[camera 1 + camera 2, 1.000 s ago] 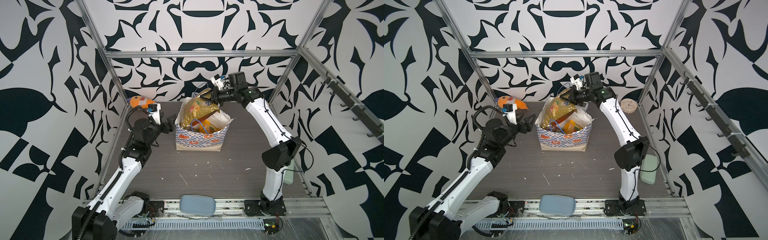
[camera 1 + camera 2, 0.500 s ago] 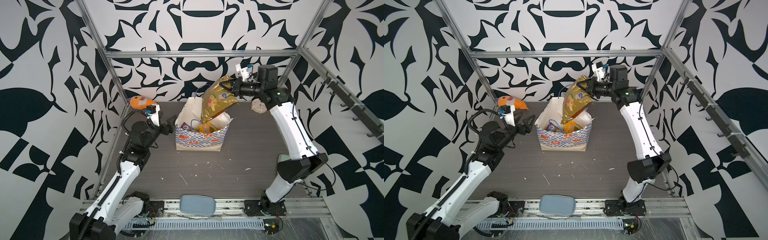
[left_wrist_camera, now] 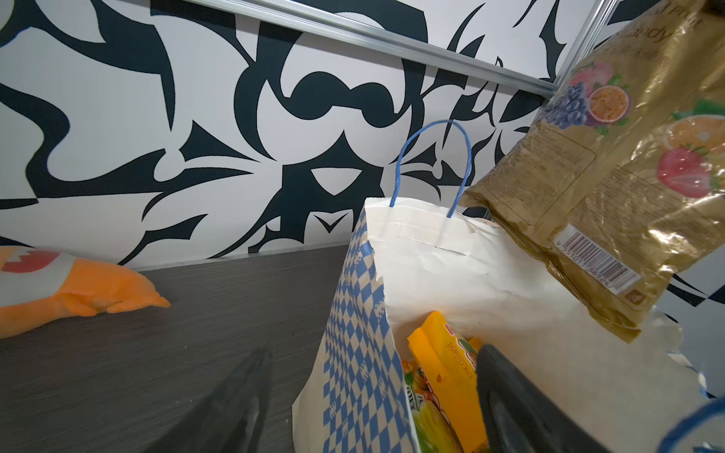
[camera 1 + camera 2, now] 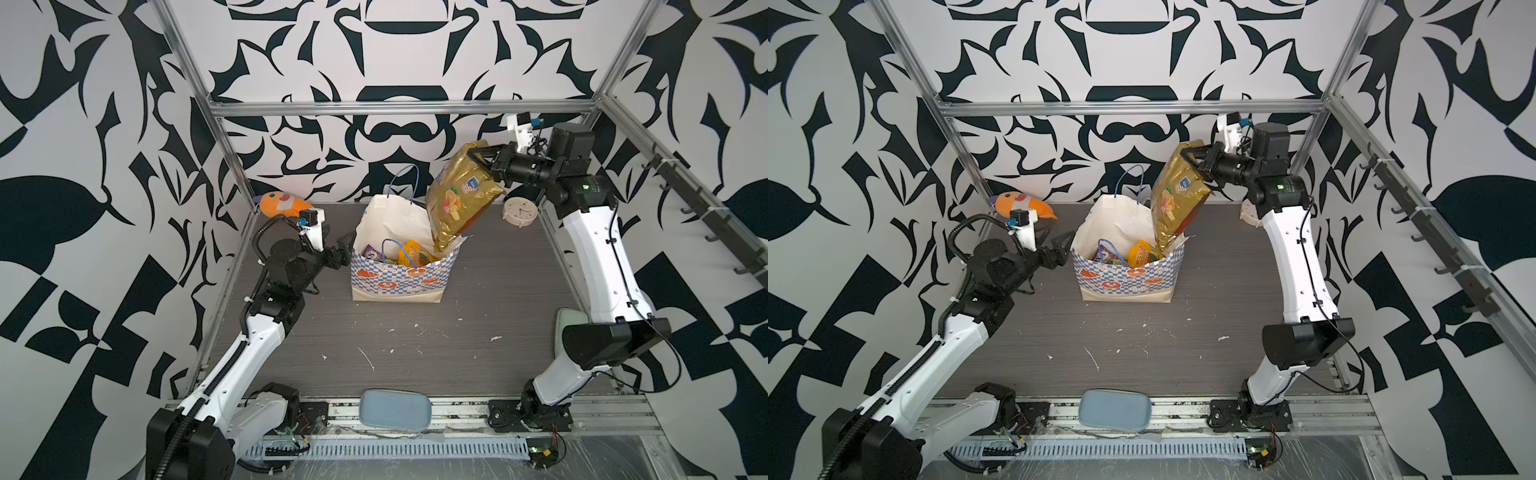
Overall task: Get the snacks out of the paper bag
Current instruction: 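Lift the gold candy pack up out of the bag with the right gripper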
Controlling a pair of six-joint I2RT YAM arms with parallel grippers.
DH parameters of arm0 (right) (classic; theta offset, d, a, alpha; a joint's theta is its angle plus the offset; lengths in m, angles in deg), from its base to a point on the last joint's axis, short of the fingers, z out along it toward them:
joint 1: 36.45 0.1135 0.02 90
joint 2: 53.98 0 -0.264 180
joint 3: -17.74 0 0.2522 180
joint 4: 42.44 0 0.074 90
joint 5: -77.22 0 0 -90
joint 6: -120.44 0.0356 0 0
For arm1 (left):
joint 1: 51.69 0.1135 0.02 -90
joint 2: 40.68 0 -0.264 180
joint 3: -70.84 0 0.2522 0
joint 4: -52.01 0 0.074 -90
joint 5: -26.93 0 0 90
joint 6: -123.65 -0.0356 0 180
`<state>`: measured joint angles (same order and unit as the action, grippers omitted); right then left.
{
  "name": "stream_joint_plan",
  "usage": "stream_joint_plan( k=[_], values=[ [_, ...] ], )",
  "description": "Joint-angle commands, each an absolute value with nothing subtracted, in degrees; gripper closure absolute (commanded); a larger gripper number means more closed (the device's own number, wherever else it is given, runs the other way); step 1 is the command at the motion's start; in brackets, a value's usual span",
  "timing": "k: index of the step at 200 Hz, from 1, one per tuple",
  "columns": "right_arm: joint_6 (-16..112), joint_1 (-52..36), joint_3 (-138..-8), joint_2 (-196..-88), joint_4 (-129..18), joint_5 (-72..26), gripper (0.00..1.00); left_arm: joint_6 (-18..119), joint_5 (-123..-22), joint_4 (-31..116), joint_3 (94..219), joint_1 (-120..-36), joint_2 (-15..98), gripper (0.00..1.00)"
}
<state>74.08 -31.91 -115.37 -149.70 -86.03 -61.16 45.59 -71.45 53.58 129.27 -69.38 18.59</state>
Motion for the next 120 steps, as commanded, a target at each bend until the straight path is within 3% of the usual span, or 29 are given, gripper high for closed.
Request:
stream_joint_plan(
  k=[1, 59, 120],
  values=[
    [75.7, -33.8, -119.7, -145.0, -74.6, -63.2, 1.0, 45.4, -72.2, 55.0, 131.1, -69.5, 18.9, 0.16],
    [77.7, -41.9, -126.5, -146.1, -75.8, -64.1, 1.0, 43.1, -71.4, 53.0, 131.7, -69.5, 18.0, 0.16],
    [75.3, -44.8, -120.0, -146.7, -78.4, -63.3, 1.0, 43.1, -70.8, 54.0, 130.2, -69.5, 17.4, 0.16]
  ],
)
